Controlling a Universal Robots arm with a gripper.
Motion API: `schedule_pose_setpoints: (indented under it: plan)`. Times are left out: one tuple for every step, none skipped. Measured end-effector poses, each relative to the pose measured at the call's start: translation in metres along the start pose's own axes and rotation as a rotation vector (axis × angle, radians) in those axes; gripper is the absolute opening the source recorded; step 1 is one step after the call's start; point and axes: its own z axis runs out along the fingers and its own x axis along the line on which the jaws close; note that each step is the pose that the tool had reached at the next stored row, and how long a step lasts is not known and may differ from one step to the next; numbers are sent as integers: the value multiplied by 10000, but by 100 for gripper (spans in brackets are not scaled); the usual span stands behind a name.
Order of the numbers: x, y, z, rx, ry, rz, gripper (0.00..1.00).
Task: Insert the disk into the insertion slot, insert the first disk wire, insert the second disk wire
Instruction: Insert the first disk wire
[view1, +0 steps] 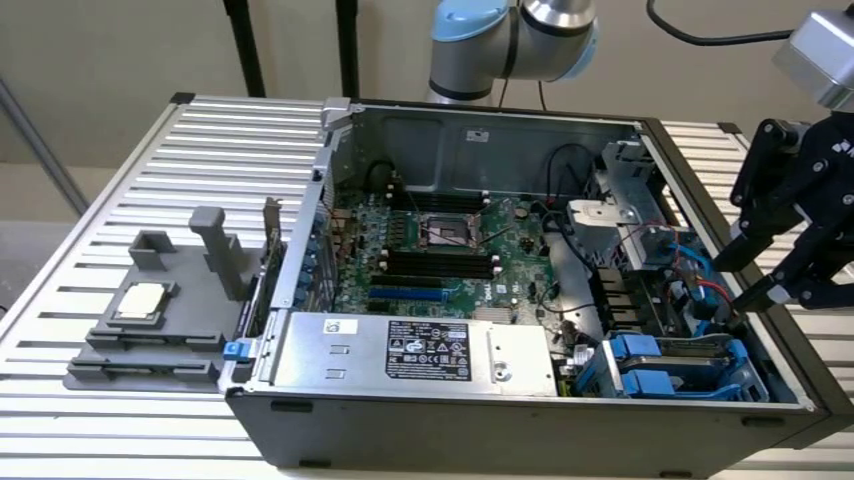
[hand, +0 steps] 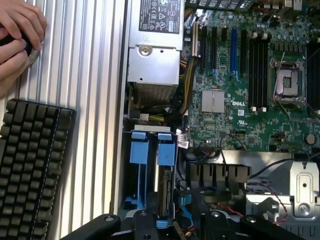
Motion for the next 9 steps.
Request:
schedule_pose_setpoints:
  plan:
    - [-4,-23,17,0,-1,-5,40]
    - [-8,-45,34,-1,0,-10,40]
    - [-14,-69,51,-1,1,-17,40]
    - [-18,-92,68,-1,1,-23,42]
    - [-22,-115,86,-2,1,-29,42]
    - [-26,-137,102,-2,3,-35,49]
    - [-29,-159,119,-2,2,-41,49]
    - [-32,-179,136,-3,2,-47,49]
    - [-36,-199,154,-3,4,-52,49]
